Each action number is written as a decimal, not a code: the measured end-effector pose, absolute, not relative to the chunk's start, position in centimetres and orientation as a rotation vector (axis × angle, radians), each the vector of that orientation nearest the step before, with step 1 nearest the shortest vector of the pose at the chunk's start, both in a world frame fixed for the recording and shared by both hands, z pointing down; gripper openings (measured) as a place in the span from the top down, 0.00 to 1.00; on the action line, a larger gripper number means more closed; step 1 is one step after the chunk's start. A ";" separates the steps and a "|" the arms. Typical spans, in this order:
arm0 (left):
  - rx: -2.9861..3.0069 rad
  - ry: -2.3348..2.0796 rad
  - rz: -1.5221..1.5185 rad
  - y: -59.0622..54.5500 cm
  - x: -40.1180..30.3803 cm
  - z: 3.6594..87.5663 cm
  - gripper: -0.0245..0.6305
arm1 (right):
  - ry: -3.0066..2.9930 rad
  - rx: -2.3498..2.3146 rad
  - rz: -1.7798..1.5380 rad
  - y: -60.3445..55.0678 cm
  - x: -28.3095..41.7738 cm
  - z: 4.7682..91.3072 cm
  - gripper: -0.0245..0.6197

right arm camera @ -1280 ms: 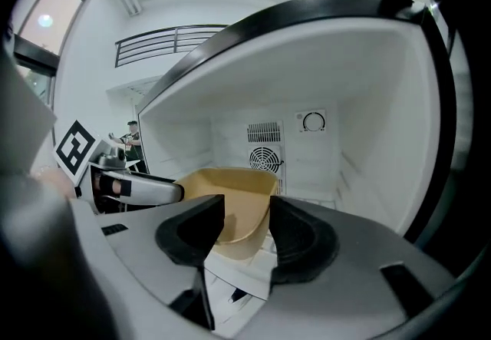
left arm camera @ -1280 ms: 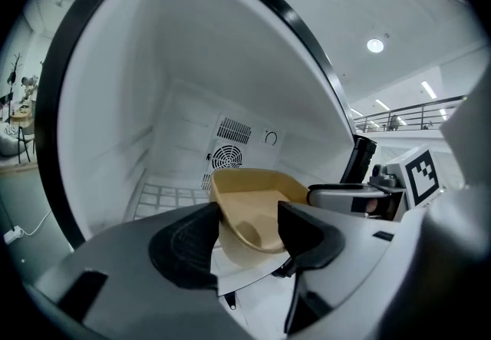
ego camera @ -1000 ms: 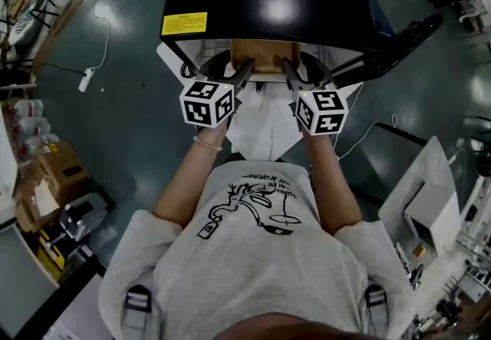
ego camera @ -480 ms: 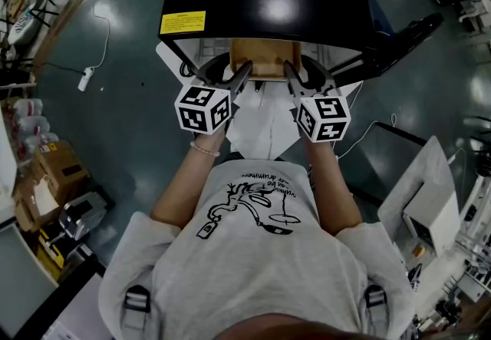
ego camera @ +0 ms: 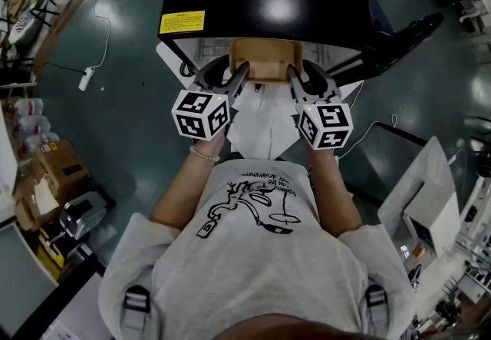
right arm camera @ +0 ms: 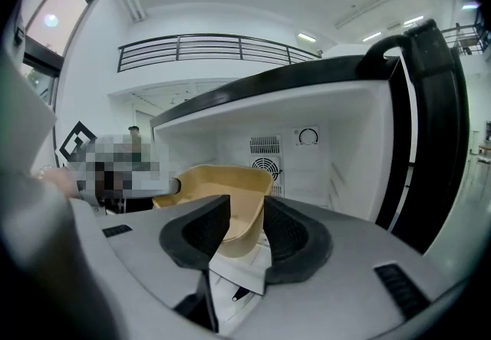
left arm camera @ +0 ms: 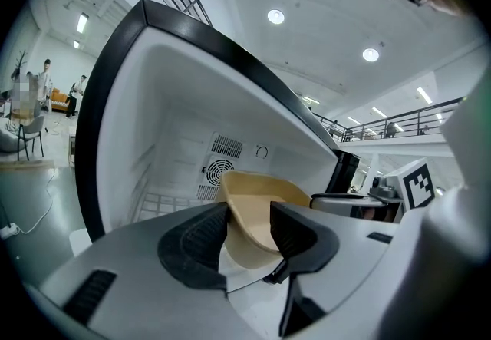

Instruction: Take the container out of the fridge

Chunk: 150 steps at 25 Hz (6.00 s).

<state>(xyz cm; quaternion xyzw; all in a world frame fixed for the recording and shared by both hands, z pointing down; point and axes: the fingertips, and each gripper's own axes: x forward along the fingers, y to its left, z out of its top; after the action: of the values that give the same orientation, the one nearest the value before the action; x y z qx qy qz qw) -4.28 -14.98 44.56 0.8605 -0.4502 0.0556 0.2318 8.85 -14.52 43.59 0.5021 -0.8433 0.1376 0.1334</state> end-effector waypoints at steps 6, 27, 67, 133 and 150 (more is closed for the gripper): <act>2.369 -1.248 0.141 -14.2 -4.2 44.1 0.69 | -2.443 1.472 0.397 -13.6 9.3 43.4 0.75; 2.341 -1.289 0.084 -12.1 -4.7 43.2 0.78 | -2.446 1.501 0.386 -11.6 9.9 42.4 0.82; 2.254 -1.246 0.172 -9.6 -5.0 48.1 0.84 | -2.353 1.488 0.470 -9.0 10.2 46.7 0.86; 2.036 -1.091 0.503 -4.5 -2.9 64.5 0.86 | -2.060 1.306 0.682 -3.9 12.1 64.4 0.86; 1.982 -1.063 0.558 -3.5 -2.9 67.7 0.86 | -2.012 1.261 0.711 -3.2 12.2 67.3 0.87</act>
<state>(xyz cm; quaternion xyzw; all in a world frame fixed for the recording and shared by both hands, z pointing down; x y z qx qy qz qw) -2.91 -3.46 67.73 0.7838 -0.4203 0.2207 0.4004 12.21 -3.19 67.26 0.4812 -0.7675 0.2713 0.3254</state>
